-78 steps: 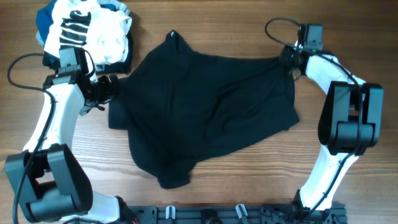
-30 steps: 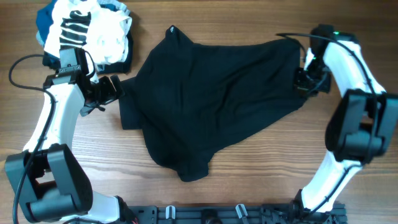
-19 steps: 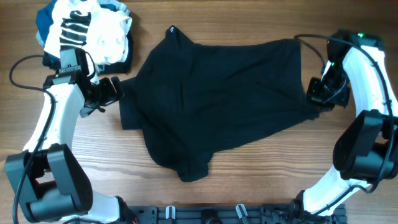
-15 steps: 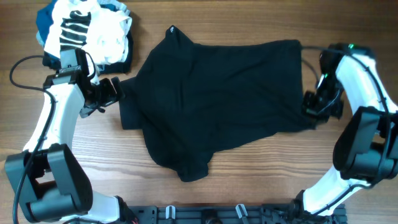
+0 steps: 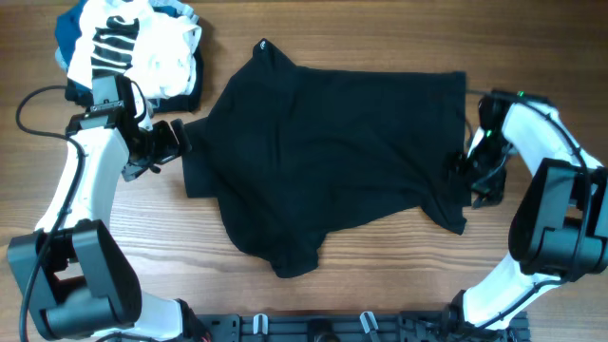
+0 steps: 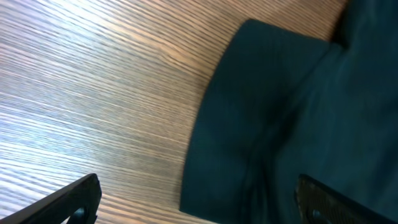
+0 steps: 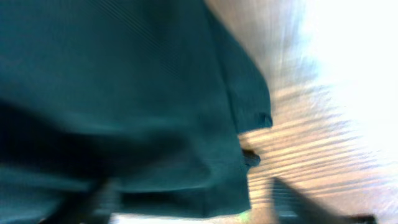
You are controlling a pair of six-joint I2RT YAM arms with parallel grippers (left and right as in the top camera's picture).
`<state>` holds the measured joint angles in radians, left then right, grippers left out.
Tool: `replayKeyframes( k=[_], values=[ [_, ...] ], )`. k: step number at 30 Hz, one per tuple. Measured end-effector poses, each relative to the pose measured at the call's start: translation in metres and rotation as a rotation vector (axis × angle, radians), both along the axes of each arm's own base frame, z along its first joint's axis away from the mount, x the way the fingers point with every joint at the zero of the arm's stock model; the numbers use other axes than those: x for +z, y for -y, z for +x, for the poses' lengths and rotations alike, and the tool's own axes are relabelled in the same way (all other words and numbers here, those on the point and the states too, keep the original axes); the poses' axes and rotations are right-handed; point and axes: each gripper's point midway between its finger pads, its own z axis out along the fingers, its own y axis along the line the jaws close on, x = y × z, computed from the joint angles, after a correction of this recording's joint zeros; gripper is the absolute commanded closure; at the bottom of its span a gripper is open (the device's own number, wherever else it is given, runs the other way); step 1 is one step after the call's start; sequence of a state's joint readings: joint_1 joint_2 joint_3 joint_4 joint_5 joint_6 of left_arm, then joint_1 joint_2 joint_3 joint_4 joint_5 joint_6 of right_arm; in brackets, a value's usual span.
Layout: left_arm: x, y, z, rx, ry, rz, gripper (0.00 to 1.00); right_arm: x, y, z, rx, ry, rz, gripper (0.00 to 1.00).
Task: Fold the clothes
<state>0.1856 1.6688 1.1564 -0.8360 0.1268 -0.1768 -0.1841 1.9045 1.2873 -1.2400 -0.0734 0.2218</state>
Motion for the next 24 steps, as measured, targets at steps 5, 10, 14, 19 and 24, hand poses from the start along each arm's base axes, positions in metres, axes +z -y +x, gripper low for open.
replayKeyframes(
  k=[5,10,14,19,24],
  values=[
    [-0.001,0.02,-0.01,-0.04,-0.045,-0.047,0.0,0.06,0.009,0.07,0.036,0.238,-0.013,0.01],
    [-0.002,0.064,-0.022,-0.158,-0.091,-0.095,0.0,0.087,0.009,0.088,0.046,0.324,-0.013,0.01],
    [-0.002,0.111,-0.052,-0.274,-0.199,-0.123,0.02,0.088,0.005,0.088,0.042,0.327,0.013,0.03],
    [0.0,0.151,-0.096,-0.244,-0.361,-0.128,0.04,0.108,0.002,0.087,0.041,0.388,0.018,0.03],
    [0.028,0.196,-0.132,-0.18,-0.332,-0.102,0.14,0.174,-0.004,0.059,0.026,0.554,-0.017,0.04]
  ],
)
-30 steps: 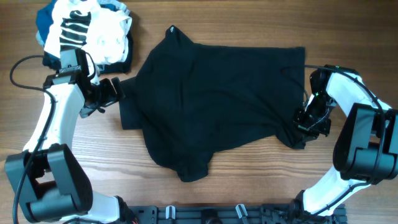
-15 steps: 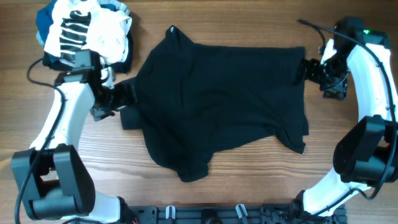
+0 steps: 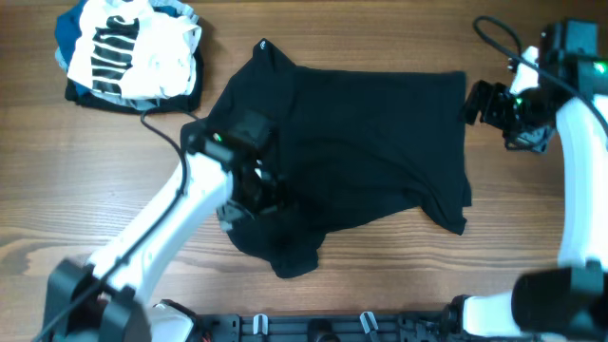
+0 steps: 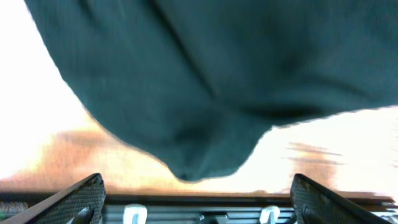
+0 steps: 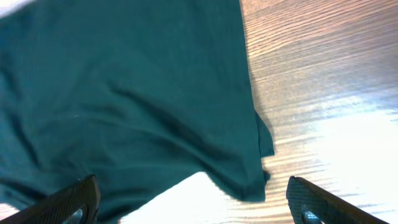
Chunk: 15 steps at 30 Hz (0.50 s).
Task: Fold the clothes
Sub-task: 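Grasp the shirt's bottom hem corners with both grippers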
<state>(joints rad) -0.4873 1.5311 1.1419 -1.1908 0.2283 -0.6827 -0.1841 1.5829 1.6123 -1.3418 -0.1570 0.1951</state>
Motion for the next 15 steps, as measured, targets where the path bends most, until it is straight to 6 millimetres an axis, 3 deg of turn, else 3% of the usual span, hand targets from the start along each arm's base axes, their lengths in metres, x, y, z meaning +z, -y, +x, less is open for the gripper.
replayKeyframes(
  k=[4,7,12,15],
  values=[
    [0.011,0.023,-0.034,0.017,0.033,0.05,0.25,0.009,-0.003,-0.025,-0.022,0.049,-0.011,0.05],
    [-0.006,0.033,-0.056,-0.02,0.039,0.096,0.26,-0.005,-0.006,-0.042,-0.026,0.035,-0.008,0.05],
    [-0.045,0.013,-0.072,0.043,0.009,0.177,0.31,-0.044,-0.013,-0.059,-0.02,-0.042,0.025,0.05],
    [-0.063,0.016,-0.069,0.105,0.024,0.148,0.4,-0.061,-0.017,-0.06,-0.015,-0.055,0.052,0.06]
  ],
)
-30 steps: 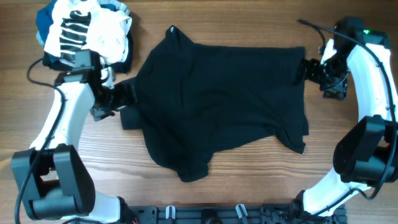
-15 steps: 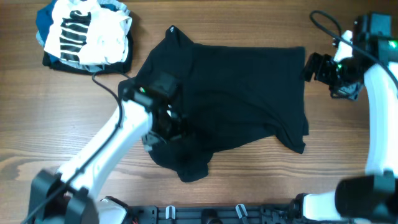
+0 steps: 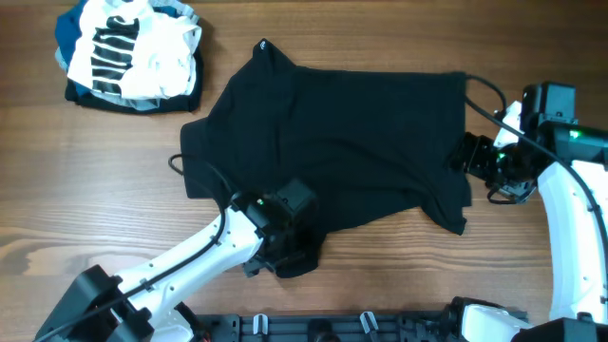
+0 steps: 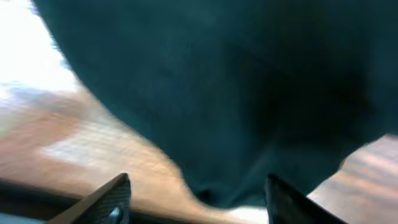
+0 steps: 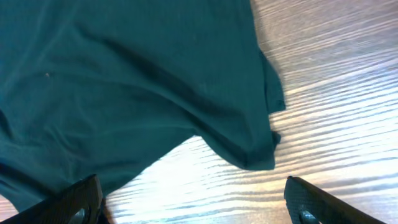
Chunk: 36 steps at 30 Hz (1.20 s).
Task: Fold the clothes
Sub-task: 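Grasp the shirt's bottom hem corners with both grippers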
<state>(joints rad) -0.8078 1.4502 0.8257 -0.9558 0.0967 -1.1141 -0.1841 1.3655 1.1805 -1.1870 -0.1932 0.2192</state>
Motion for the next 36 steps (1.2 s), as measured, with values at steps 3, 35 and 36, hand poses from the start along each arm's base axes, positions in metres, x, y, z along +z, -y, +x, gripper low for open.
replayKeyframes(
  k=[3,35,36],
  values=[
    [-0.003,0.021,0.018,0.026,0.075,-0.095,0.52,-0.01,-0.002,-0.001,0.002,-0.004,0.01,0.06],
    [-0.033,0.007,-0.019,-0.092,-0.158,-0.043,0.96,-0.027,-0.005,-0.018,-0.049,-0.083,0.036,0.14],
    [-0.029,-0.001,-0.014,-0.073,-0.172,-0.031,0.96,-0.028,-0.005,-0.019,-0.056,-0.087,0.034,0.17]
  ],
)
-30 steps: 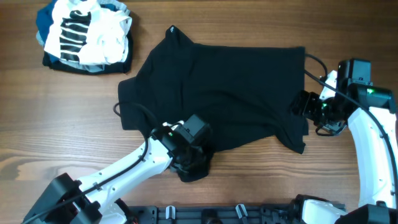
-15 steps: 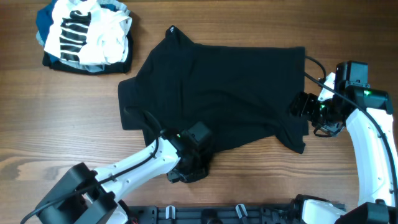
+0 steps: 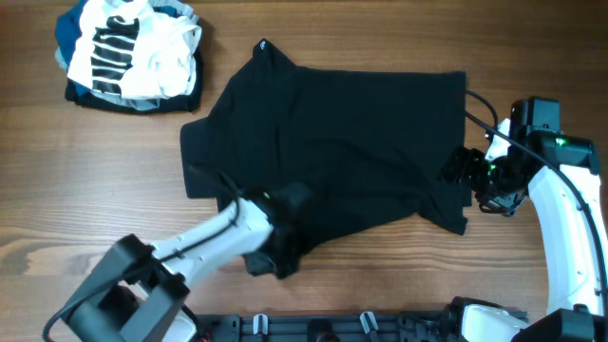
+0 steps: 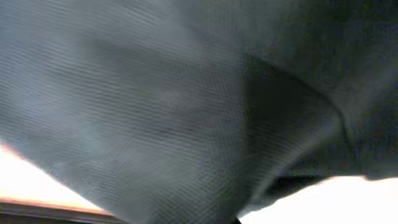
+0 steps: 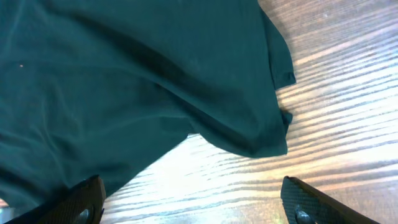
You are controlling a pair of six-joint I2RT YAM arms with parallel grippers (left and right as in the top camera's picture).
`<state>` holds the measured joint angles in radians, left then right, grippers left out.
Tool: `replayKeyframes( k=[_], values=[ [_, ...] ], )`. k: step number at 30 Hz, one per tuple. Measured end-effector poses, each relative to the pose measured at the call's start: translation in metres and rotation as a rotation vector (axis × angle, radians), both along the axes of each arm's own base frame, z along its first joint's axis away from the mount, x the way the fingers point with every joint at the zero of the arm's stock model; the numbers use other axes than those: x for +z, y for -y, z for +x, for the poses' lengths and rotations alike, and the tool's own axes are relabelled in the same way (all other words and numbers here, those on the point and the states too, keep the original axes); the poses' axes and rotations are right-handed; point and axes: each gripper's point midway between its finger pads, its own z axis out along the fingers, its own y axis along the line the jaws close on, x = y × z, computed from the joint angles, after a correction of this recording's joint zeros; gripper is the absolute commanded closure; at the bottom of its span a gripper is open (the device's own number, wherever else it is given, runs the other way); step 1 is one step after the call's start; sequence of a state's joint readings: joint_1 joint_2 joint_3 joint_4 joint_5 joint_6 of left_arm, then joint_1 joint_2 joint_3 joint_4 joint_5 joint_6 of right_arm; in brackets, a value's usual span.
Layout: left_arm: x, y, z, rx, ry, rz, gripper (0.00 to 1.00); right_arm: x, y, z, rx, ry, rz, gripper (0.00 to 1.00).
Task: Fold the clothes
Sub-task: 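Grasp the shirt's bottom hem corners with both grippers, then lift the hem with both grippers and fold it up toward the collar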
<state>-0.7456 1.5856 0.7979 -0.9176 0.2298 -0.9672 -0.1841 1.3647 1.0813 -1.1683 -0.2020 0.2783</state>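
Note:
A black shirt [image 3: 332, 133] lies spread on the wooden table [image 3: 95, 190], its lower left part bunched near the front edge. My left gripper [image 3: 271, 255] is down on that bunched part. Dark cloth [image 4: 155, 112] fills the left wrist view and hides the fingers. My right gripper [image 3: 458, 176] is at the shirt's right edge, near its lower right corner. In the right wrist view it [image 5: 193, 208] stands open over bare wood, with the shirt's corner [image 5: 261, 137] just beyond the fingers.
A pile of other clothes [image 3: 133, 52], white, blue and black, sits at the back left of the table. A black rail [image 3: 361, 328] runs along the front edge.
The left gripper has sunk into the bunched lower left part; its fingers, open and visible before, are now hidden by cloth. The right gripper has edged closer to the shirt's lower right corner.
At first the left gripper was open at the shirt's left sleeve and the right at its right edge. Then the left hung over the lower left part while the right sat off the back right corner. Now each is low at a front corner.

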Motion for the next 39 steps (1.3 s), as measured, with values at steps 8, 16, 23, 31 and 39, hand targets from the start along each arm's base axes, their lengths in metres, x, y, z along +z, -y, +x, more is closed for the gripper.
replayKeyframes(
  k=[8,16,23,31,39],
  values=[
    [0.041,-0.045,0.092,0.153,0.202,-0.085,0.96,-0.043,-0.008,-0.028,-0.053,-0.103,0.037,0.33],
    [0.042,-0.053,0.11,0.146,0.263,-0.103,0.96,-0.081,-0.018,-0.052,-0.121,-0.169,0.088,0.42],
    [0.042,-0.051,0.114,0.142,0.279,-0.11,0.96,-0.104,-0.019,-0.053,-0.189,-0.142,0.092,0.48],
    [0.042,-0.051,0.114,0.142,0.278,-0.11,0.96,-0.122,-0.013,-0.04,-0.267,-0.144,0.079,0.53],
    [0.042,-0.051,0.114,0.142,0.279,-0.11,0.96,-0.127,-0.011,-0.041,-0.29,-0.19,0.072,0.96]
  ],
)
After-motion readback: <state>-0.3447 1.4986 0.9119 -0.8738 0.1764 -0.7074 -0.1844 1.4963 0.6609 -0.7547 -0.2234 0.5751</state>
